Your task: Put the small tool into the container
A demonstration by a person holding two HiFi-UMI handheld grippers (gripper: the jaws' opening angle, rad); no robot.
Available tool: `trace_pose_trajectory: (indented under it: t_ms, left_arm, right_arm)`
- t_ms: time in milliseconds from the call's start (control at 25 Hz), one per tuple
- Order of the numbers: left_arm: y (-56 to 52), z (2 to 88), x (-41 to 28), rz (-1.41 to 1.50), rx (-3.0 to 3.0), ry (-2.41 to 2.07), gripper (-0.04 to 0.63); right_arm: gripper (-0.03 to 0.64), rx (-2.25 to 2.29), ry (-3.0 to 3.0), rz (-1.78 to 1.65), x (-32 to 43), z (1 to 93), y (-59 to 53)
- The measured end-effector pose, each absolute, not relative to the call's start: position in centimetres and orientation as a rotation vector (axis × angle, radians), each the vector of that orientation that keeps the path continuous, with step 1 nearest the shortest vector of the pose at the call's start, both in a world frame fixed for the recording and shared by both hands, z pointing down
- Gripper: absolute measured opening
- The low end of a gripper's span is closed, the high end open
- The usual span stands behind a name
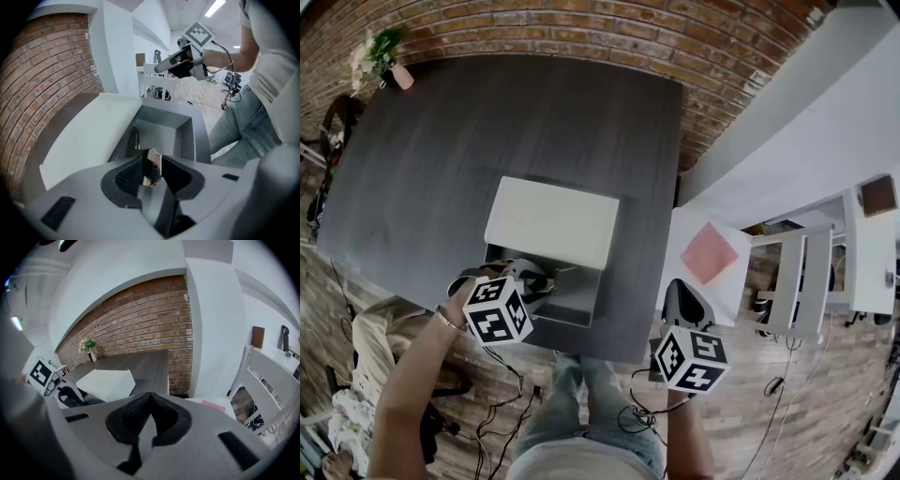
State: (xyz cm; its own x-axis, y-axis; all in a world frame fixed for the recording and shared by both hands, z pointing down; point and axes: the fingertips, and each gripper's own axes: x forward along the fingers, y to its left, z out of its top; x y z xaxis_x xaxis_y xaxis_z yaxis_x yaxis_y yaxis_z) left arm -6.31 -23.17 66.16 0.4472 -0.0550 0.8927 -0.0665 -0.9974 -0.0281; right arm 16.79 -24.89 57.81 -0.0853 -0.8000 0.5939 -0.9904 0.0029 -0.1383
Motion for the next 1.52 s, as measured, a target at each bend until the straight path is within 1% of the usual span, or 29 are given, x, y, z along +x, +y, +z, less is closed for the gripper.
trace_pose_trajectory:
  t_ms: [120, 320, 440, 560, 680, 800, 920, 1040, 1160, 1280, 1520]
  left_arm:
    - [-23.2, 66.0, -6.3, 1.606, 2.673, -0.078, 0.127]
    - [-22.5, 63.0, -6.8, 1.419, 2.698, -0.055, 0.113]
    - [-22.7, 59.6, -7.3, 1.232, 2.732, -0.163, 0.112]
    - [-22.6, 54.5, -7.7, 0.945, 2.746, -0.322, 0.100]
    - [-23.0, 48.5, -9.1, 0.618, 2.740, -0.591, 0.081]
    - [-25.3, 43.5, -12.3, 0.344, 2.678, -1.033, 0.051]
    - [-26.9, 39.6, -16.0, 0.095, 2.555, -1.475, 0.051]
    - [-26.6, 37.3, -19.9, -0.129, 2.353, -1.797, 0.052]
    - [-25.8, 36.8, -23.1, -0.231, 2.146, -2.005, 0.048]
    - [-25.1, 36.7, -25.0, -0.228, 2.022, -2.125, 0.012]
    - [-24.9, 35.5, -25.4, -0.178, 2.021, -2.186, 0.005]
  right_arm:
    - [0.003, 1.830, -1.948, 0.756, 16.4, 57.8, -25.1]
    - [0.003, 1.777, -1.972, 0.732, 14.4, 57.3, -24.8]
    - [0.003, 1.733, -2.017, 0.681, 13.1, 56.5, -26.1]
    - [0.003, 1.684, -2.082, 0.623, 11.8, 54.6, -27.4]
    - [0.003, 1.639, -2.148, 0.563, 10.1, 52.1, -27.9]
    - [0.003, 1.611, -2.221, 0.490, 8.2, 49.1, -28.7]
    - [0.003, 1.580, -2.306, 0.390, 6.3, 45.7, -30.0]
    - [0.003, 1.554, -2.374, 0.292, 4.9, 42.4, -30.3]
    - [0.003, 1.568, -2.430, 0.170, 4.2, 39.0, -30.6]
    - [0.003, 1.598, -2.452, 0.080, 3.9, 36.8, -30.7]
    - [0.003, 1.656, -2.452, 0.106, 4.2, 37.0, -30.0]
